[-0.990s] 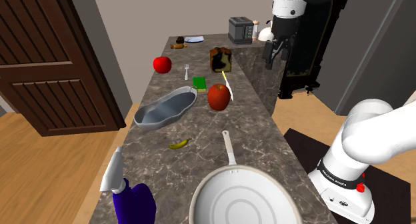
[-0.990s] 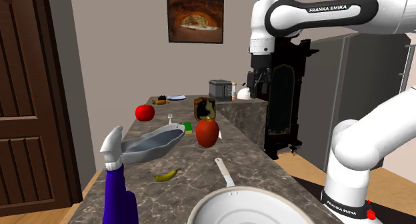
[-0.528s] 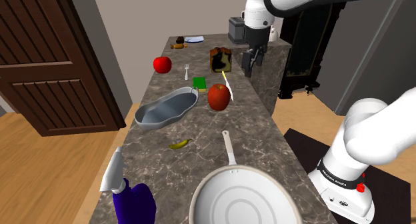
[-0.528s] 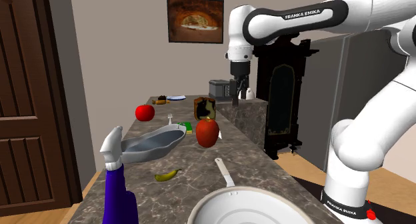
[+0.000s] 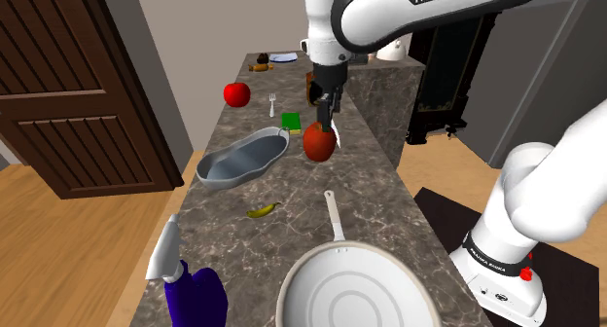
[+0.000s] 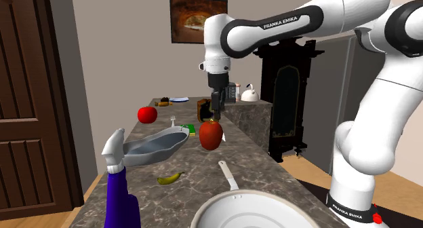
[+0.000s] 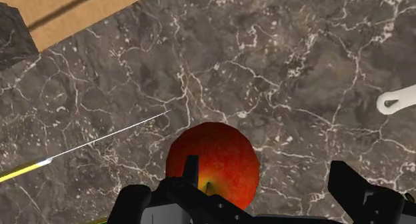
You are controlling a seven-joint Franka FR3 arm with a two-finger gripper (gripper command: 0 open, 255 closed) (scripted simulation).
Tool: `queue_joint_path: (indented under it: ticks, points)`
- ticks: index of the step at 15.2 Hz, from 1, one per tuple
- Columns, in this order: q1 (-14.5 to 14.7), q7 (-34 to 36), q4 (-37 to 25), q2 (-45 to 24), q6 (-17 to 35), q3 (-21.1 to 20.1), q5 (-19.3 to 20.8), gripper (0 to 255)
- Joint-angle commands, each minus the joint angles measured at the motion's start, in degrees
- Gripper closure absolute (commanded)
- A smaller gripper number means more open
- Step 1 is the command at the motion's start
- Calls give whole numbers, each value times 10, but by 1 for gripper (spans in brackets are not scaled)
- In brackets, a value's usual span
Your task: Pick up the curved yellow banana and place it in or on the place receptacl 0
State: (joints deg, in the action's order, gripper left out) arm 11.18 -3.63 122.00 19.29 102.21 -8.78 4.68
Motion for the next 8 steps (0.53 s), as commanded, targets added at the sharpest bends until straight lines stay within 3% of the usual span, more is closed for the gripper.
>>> queue_joint_path:
  ticks: [1,8]
  points:
    - [11,-21,-12,-32,16,-9,4,0]
    - [52,-75,-70,-135,46,-53,23,0]
